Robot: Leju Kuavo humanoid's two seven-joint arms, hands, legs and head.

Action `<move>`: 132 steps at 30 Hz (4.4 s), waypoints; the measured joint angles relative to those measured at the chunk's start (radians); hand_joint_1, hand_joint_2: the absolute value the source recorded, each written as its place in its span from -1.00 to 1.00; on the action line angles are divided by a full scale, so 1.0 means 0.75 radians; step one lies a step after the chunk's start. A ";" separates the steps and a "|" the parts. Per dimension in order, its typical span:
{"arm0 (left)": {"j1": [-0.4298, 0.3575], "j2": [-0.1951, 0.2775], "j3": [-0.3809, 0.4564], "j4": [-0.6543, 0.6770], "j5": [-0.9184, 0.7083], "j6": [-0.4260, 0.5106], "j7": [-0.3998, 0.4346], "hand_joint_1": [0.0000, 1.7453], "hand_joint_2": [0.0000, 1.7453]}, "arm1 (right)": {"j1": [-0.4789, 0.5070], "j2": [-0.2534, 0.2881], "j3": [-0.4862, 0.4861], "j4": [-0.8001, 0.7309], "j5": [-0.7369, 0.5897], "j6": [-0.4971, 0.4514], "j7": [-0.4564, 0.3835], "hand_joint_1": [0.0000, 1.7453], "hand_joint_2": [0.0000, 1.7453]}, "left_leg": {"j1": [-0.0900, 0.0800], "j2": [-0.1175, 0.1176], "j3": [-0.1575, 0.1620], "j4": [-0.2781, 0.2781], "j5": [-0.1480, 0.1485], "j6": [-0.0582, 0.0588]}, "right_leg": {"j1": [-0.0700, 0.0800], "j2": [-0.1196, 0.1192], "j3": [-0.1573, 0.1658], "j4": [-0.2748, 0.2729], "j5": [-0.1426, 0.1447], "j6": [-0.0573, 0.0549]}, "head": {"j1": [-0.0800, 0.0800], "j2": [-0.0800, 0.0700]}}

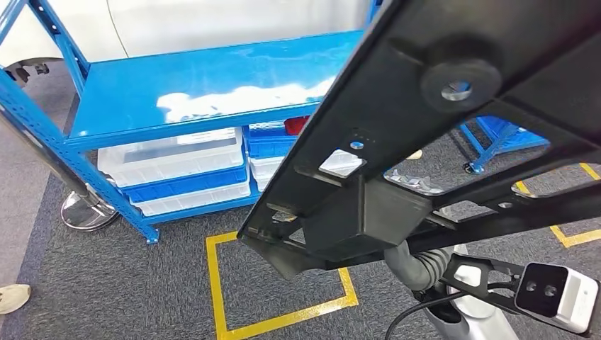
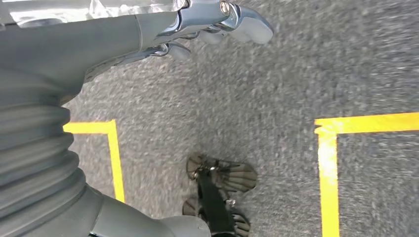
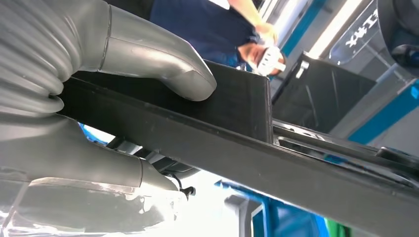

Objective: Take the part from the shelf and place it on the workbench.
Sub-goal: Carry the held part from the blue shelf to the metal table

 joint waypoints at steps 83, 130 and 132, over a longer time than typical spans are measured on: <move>0.012 -0.016 -0.138 0.002 0.002 0.001 0.030 -1.00 1.00 | -0.030 0.162 -0.138 0.169 0.166 0.042 0.021 1.00 1.00 | 0.002 -0.104 -0.015 -0.028 0.038 0.016 | -0.003 0.140 -0.139 0.160 -0.053 -0.005 | 0.000 0.000; 0.013 -0.049 -0.150 0.002 0.002 -0.037 0.012 -1.00 1.00 | 0.143 0.080 0.004 0.021 0.437 -0.240 -0.001 1.00 1.00 | -0.001 0.029 -0.005 0.026 -0.033 -0.043 | -0.012 0.037 -0.049 -0.014 0.029 -0.042 | -0.002 0.000; 0.013 -0.050 -0.151 0.002 0.001 -0.034 0.014 -1.00 1.00 | 0.144 0.080 0.006 0.017 0.437 -0.240 -0.001 1.00 1.00 | 0.005 -0.048 -0.061 0.160 -0.112 -0.050 | -0.015 0.066 -0.045 -0.020 0.034 -0.053 | -0.003 0.000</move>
